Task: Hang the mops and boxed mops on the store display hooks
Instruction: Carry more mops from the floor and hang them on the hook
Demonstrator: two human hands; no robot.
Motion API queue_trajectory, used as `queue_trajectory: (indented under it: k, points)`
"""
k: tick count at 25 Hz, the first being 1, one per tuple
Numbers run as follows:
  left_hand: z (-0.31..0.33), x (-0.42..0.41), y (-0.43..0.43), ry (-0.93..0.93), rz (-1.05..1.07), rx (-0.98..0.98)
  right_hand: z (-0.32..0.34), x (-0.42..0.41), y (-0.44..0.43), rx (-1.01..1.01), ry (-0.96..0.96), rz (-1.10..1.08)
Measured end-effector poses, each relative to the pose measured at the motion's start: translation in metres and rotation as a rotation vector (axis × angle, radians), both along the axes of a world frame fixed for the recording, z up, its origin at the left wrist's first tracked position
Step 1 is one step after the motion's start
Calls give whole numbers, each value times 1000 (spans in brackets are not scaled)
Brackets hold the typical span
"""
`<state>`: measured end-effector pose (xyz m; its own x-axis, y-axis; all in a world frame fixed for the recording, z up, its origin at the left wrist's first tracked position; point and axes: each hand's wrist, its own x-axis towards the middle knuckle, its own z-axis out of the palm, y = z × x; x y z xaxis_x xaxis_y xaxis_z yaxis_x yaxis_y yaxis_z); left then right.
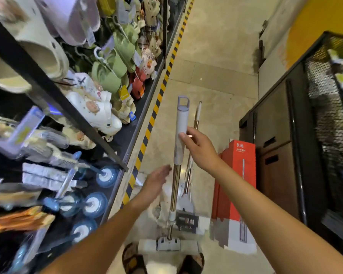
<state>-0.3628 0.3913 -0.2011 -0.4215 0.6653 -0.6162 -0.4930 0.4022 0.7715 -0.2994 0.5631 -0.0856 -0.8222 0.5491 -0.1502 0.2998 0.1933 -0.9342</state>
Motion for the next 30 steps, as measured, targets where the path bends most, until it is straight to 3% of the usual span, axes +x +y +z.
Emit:
queue_trajectory:
  k: [6, 10, 20, 25, 30]
  points:
    - [86, 3, -11, 334, -384, 125, 51, 52, -52, 73, -112, 44]
    - [100, 14, -35, 415, -363, 127, 63, 78, -89, 59, -120, 9]
    - [120, 60, -83, 418, -399, 122, 73, 134, -141, -32, -39, -48]
    - [137, 88, -99, 420, -325, 85, 79, 155, -139, 28, -64, 37]
    - [163, 124, -126, 480, -226, -1, 102, 173, -153, 167, -31, 266]
